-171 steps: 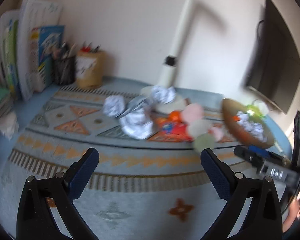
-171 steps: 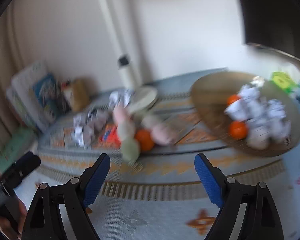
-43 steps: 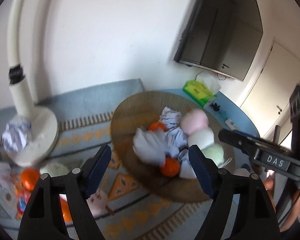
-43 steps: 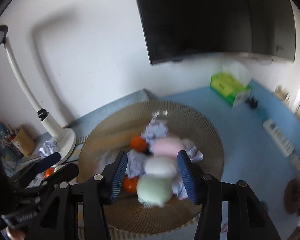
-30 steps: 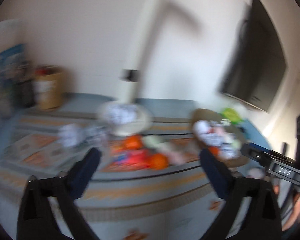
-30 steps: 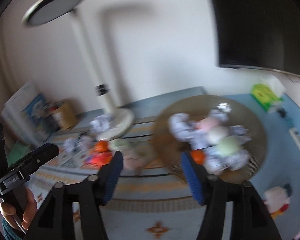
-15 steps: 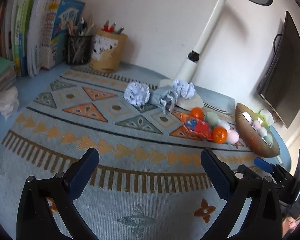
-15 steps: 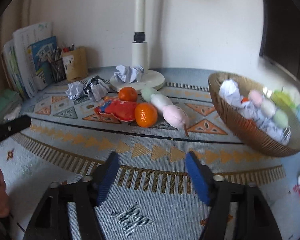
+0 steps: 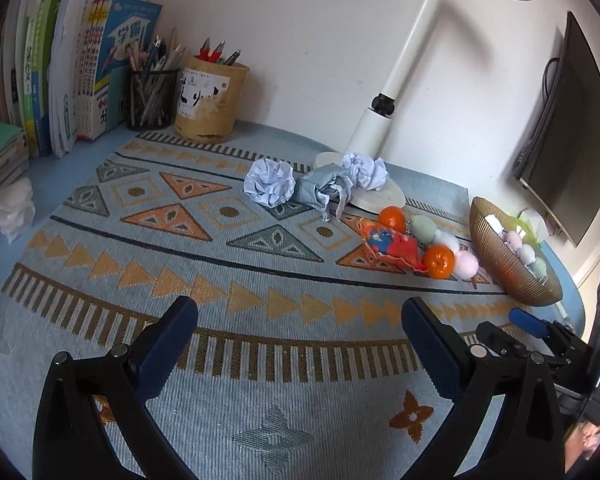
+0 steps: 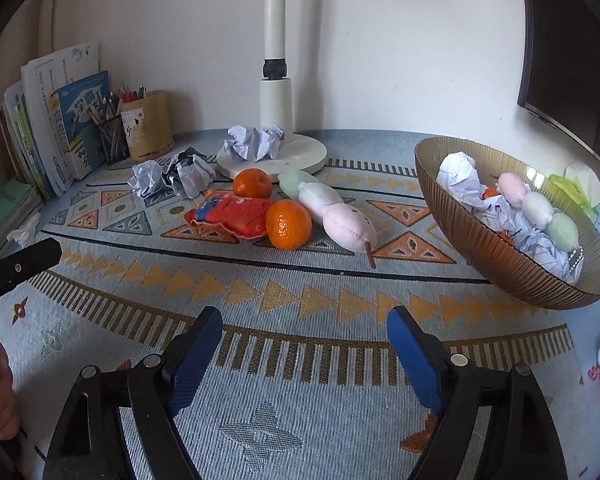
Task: Organize objects
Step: 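Grasp a white paper ball with the left tool while the right tool grasps a mandarin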
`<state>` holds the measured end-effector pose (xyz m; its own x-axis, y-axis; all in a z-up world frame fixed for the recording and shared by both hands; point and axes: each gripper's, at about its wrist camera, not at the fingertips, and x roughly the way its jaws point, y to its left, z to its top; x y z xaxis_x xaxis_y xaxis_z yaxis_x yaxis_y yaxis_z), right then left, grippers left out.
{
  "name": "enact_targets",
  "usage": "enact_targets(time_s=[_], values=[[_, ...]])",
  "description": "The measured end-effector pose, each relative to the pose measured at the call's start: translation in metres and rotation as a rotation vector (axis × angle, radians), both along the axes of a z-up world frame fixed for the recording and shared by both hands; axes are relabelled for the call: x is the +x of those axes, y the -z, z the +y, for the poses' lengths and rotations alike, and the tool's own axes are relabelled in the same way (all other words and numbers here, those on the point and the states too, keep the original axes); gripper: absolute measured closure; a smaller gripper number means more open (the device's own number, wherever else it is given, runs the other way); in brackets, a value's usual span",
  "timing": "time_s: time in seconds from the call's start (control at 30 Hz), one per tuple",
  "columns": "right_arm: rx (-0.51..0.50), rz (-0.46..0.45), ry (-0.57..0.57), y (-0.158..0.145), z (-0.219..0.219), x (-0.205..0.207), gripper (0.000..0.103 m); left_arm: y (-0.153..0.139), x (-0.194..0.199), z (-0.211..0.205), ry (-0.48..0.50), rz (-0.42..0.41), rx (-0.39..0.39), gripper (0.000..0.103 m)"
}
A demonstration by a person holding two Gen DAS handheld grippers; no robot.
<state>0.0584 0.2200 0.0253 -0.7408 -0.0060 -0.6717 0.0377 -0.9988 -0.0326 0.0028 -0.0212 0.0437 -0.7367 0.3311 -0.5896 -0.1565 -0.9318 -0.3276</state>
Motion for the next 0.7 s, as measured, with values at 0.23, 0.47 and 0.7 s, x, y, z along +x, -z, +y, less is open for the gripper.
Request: enact_targets(time_s=[0.23,0.47,0.7], values=[[-0.022,-0.008,0.008,0.001,0.004,-0.002,0.02,0.003,-0.004,-0.007,-0.004,-0.029,0.051,0.001],[-0.046,-0.034,0.011,0.003,0.008,-0.006,0.02,0.003,-0.005,-0.005,-0.005,-0.034,0.037,0.001],[-0.042,-0.044,0.008,0.004,0.007,-0.007,0.02,0.002,-0.003,0.01,0.042,-0.029,-0.035,0.001]])
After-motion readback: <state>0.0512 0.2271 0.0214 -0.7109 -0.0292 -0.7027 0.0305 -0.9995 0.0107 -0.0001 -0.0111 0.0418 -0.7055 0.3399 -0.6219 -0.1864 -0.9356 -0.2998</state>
